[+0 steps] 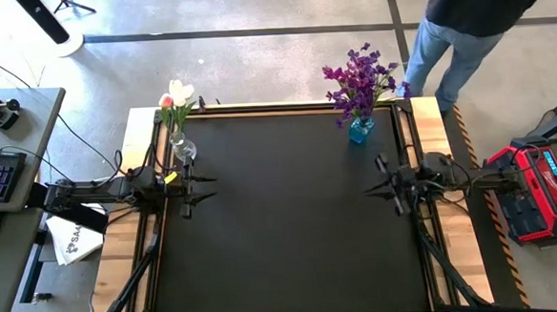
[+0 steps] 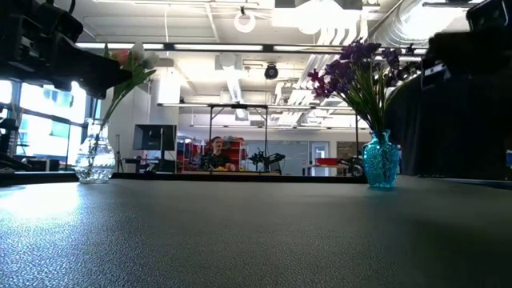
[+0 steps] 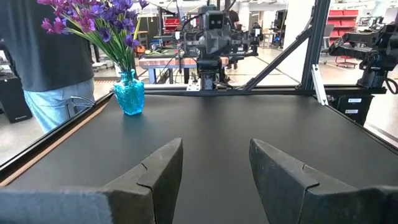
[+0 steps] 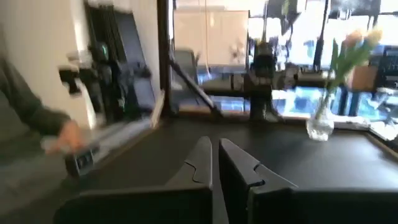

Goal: Sort flowers into vase by color
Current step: Return to Home Position

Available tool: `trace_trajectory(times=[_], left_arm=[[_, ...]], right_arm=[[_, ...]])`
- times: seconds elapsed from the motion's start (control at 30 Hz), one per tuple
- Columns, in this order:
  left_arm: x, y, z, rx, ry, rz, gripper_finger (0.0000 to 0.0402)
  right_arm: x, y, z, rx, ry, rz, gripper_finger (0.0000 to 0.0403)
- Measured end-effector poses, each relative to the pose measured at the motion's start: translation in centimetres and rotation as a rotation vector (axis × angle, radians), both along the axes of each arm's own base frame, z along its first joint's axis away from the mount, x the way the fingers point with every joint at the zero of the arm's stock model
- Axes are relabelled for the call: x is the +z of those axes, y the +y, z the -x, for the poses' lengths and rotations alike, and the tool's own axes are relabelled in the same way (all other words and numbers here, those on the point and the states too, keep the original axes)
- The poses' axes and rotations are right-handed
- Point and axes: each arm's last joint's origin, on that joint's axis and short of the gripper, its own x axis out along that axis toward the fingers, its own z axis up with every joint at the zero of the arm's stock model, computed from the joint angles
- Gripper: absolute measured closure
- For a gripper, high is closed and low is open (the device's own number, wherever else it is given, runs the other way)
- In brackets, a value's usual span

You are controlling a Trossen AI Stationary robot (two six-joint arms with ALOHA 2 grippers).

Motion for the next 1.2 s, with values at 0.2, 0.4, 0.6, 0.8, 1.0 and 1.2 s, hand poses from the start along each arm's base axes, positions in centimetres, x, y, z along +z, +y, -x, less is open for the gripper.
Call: trace_trajectory(times=[0.2,0.4,0.6,0.8,1.0,1.2], left_arm=[[0.0,0.0,0.0,0.0,0.0,0.0,0.0229],[0.0,0.0,0.0,0.0,0.0,0.0,0.0229],[0.0,0.0,0.0,0.0,0.0,0.0,0.0229],[0.0,0.0,0.0,0.0,0.0,0.0,0.0229],[0.0,0.0,0.0,0.0,0.0,0.0,0.0229],[0.0,0.0,0.0,0.0,0.0,0.0,0.0229]], right_arm=[[1.1,-0.3,0.1,-0.101,-0.111,-0.032,0.0402],[0.3,-0.7,-0.1,-0.231,-0.031,-0.054,0.0402],[-0.6,-0.7,-0.1,-0.239,0.071,-0.064,0.0402],[-0.7,-0.7,-0.2,-0.239,0.084,-0.084,0.0402],[-0.7,-0.7,-0.2,-0.239,0.084,-0.084,0.0402],[-0.7,-0.7,-0.2,-0.239,0.084,-0.084,0.0402]])
